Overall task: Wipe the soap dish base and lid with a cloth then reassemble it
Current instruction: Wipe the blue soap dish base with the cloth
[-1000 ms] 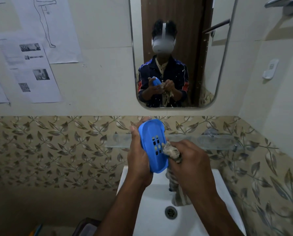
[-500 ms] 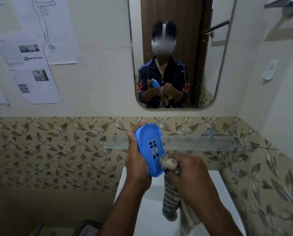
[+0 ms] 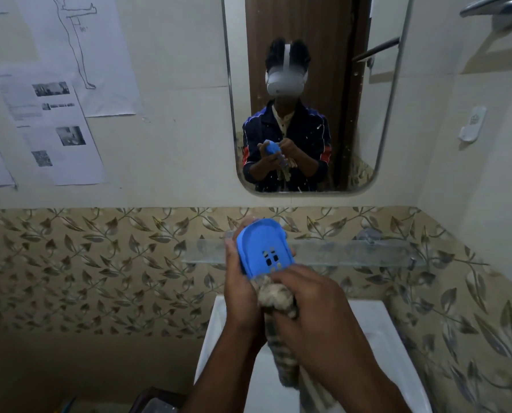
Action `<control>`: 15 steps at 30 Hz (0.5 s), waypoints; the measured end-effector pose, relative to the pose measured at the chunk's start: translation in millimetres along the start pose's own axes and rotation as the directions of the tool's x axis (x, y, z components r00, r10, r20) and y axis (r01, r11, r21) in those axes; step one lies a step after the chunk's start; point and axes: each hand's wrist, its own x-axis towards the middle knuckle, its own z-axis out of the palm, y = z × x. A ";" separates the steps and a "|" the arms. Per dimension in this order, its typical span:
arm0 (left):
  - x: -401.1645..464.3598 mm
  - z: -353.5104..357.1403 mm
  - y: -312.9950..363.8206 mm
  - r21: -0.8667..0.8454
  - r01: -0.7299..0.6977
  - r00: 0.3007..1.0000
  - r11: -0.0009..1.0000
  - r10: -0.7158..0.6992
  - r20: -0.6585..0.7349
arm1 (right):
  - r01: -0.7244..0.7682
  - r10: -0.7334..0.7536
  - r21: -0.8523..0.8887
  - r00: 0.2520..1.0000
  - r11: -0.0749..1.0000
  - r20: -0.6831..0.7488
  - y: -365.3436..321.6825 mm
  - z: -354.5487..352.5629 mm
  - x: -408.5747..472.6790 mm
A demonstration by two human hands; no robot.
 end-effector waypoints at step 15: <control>0.8 2.8 -3.9 0.041 0.051 0.999 0.998 -0.051 0.003 | 0.039 -0.017 0.161 0.990 0.986 -0.138 13.3 0.3 8.1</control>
